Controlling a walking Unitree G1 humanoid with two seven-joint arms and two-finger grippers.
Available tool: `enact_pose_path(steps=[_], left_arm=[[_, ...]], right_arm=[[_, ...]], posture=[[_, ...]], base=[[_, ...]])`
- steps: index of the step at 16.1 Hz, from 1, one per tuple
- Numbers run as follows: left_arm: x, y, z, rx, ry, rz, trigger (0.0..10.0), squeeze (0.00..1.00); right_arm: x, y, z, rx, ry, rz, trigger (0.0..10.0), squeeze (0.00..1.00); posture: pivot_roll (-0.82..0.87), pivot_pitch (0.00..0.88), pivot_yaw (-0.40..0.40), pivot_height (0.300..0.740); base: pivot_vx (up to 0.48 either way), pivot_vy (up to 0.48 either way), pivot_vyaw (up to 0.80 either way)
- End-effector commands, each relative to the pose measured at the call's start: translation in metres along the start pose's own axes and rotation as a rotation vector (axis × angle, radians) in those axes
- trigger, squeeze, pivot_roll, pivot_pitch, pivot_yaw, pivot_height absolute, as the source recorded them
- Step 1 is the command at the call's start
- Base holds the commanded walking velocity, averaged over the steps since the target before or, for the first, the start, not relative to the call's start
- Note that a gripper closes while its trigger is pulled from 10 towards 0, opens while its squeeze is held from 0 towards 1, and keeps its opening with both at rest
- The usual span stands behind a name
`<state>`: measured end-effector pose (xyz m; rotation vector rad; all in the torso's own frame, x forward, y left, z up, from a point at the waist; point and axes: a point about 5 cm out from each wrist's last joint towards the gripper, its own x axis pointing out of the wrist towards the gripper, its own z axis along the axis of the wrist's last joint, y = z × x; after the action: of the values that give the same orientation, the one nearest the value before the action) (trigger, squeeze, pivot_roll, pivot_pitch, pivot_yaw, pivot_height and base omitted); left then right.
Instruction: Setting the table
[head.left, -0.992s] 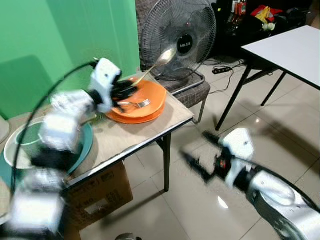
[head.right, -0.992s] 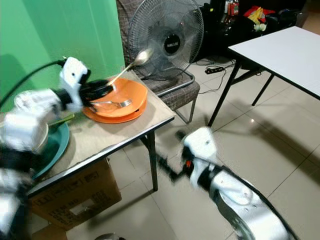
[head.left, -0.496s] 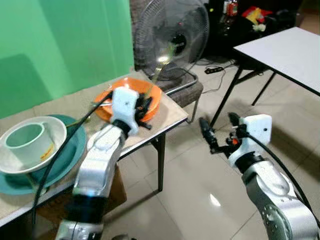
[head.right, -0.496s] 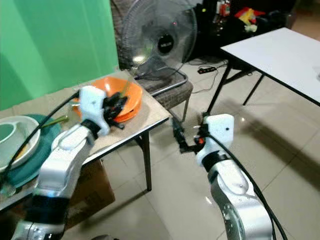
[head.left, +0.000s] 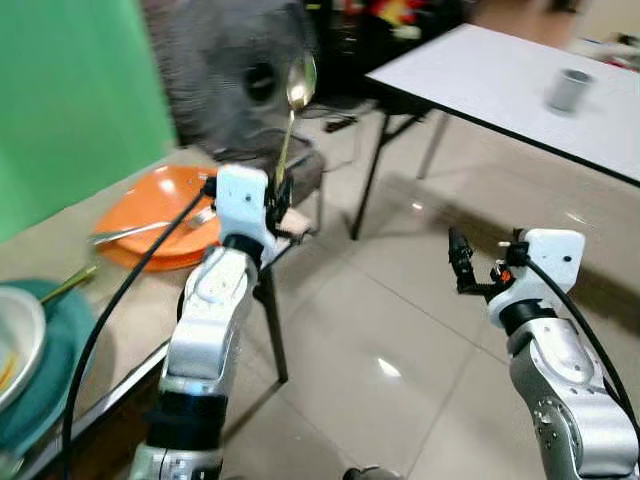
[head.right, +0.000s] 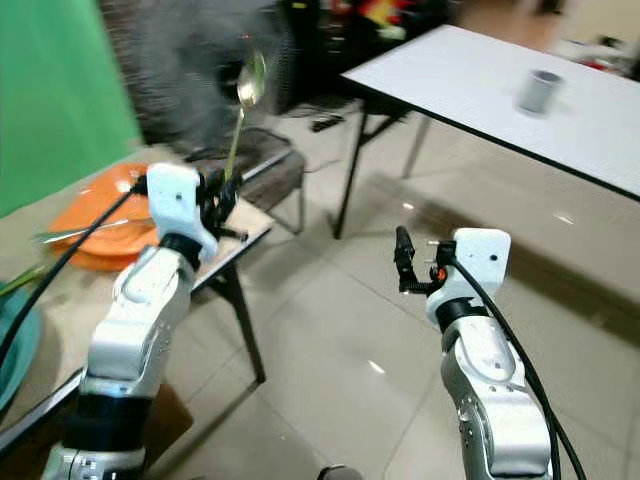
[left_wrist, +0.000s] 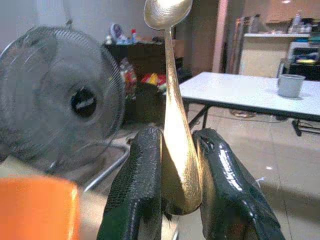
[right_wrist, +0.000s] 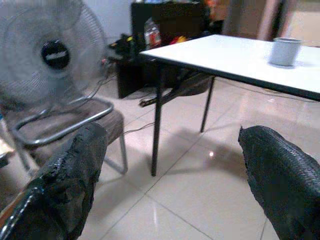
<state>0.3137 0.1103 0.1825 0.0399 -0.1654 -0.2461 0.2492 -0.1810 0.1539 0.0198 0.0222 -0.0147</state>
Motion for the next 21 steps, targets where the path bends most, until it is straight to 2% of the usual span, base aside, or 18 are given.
enact_pose_path(steps=[1, 3, 5, 7, 10, 13, 17, 21], left_arm=[[0.001, 0.003, -0.002, 0.031, 0.014, 0.008, 10.0, 0.00], [-0.014, 0.014, -0.018, 0.069, 0.085, -0.043, 10.0, 0.00], [-0.028, 0.028, -0.029, 0.085, 0.130, 0.012, 10.0, 0.00], [-0.037, 0.031, -0.027, 0.053, 0.140, 0.021, 10.0, 0.00], [-0.039, 0.031, -0.028, 0.049, 0.157, 0.013, 10.0, 0.00], [-0.037, 0.024, -0.019, 0.052, 0.122, -0.015, 10.0, 0.00], [-0.037, 0.024, -0.015, 0.020, 0.111, -0.015, 10.0, 0.00], [-0.037, 0.023, -0.013, 0.026, 0.109, -0.032, 10.0, 0.00]], right_arm=[[-0.001, -0.003, 0.006, -0.020, -0.026, -0.018, 10.0, 0.00], [-0.005, -0.012, 0.008, -0.041, -0.054, -0.111, 10.0, 0.00], [-0.009, -0.017, 0.001, 0.000, -0.007, -0.124, 10.0, 0.00], [-0.012, -0.015, -0.009, 0.001, 0.007, -0.144, 10.0, 0.00], [-0.012, -0.006, -0.007, 0.060, 0.011, -0.085, 10.0, 0.00], [-0.014, -0.001, -0.012, 0.025, 0.030, -0.056, 10.0, 0.00], [-0.014, 0.006, -0.010, 0.059, 0.022, -0.038, 10.0, 0.00], [-0.012, 0.007, -0.008, 0.027, 0.008, -0.018, 10.0, 0.00]], posture=[[-0.09, 0.000, 0.026, 0.740], [-0.10, 0.000, 0.021, 0.740], [-0.09, 0.000, -0.004, 0.740], [-0.08, 0.000, -0.010, 0.740], [-0.08, 0.000, -0.001, 0.740], [-0.07, 0.000, 0.004, 0.740], [-0.07, 0.000, 0.005, 0.740], [-0.07, 0.000, -0.004, 0.740]], base=[[0.000, 0.000, -0.80], [0.000, 0.000, -0.80], [0.000, 0.000, -0.78], [0.000, 0.000, -0.78], [0.000, 0.000, -0.79], [0.000, 0.000, -0.80], [0.000, 0.000, -0.80], [0.187, 0.000, -0.60]])
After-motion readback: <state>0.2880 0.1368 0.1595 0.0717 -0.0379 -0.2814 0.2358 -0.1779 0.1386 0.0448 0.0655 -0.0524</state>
